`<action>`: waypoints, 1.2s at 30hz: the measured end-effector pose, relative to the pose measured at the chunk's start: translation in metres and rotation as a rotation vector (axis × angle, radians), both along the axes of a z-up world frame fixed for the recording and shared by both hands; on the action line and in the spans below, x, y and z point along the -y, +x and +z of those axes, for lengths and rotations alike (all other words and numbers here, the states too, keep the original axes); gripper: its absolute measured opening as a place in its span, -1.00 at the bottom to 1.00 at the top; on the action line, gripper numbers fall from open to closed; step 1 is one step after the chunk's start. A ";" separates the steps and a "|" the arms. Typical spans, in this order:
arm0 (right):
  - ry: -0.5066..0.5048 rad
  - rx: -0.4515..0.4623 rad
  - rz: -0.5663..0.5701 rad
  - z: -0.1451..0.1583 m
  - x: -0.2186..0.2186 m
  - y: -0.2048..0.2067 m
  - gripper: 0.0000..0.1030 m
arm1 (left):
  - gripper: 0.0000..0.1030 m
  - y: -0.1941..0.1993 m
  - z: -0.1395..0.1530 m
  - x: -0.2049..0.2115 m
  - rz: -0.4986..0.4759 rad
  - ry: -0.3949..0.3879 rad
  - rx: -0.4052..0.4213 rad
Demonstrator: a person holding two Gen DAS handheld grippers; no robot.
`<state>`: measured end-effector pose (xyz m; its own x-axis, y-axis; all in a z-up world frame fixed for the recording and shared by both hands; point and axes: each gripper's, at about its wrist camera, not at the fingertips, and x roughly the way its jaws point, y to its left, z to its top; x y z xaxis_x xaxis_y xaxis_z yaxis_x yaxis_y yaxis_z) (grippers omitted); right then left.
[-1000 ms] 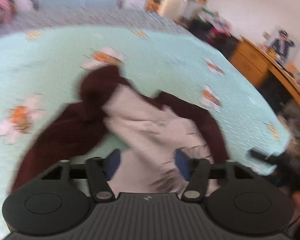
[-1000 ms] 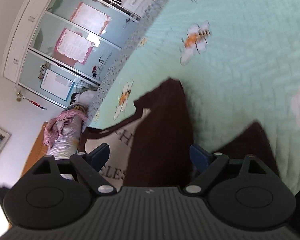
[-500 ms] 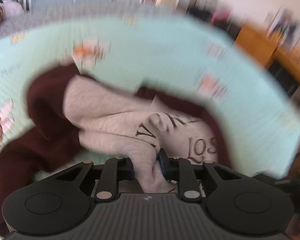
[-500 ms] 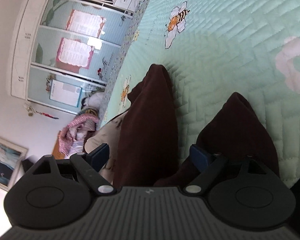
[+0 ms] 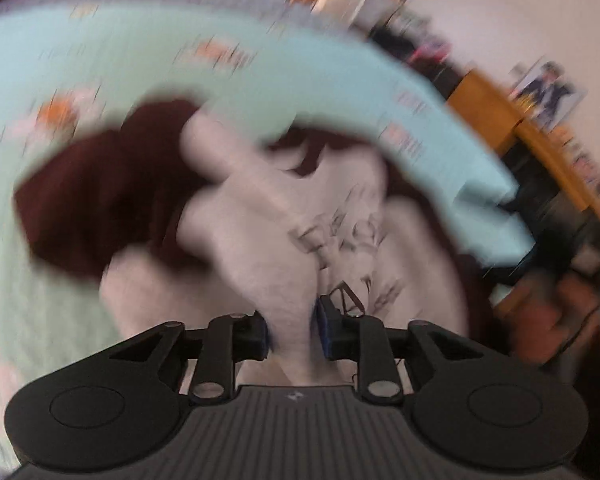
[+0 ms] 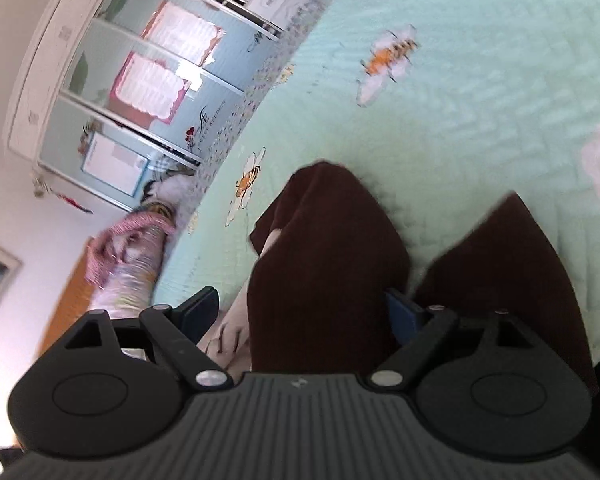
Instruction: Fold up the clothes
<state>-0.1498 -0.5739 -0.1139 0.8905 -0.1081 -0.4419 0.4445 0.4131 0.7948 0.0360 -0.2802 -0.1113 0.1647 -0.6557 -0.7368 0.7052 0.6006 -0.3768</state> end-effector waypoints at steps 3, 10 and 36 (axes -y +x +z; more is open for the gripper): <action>-0.113 -0.056 0.020 0.019 -0.014 0.015 0.71 | -0.05 0.002 -0.010 -0.001 0.037 0.018 -0.005; -0.358 -0.217 0.135 0.023 -0.056 0.054 0.77 | 0.71 -0.007 -0.015 -0.001 0.104 0.058 0.085; -0.771 -0.314 0.228 0.068 -0.104 0.091 0.73 | 0.90 -0.022 0.004 -0.001 0.115 0.024 0.277</action>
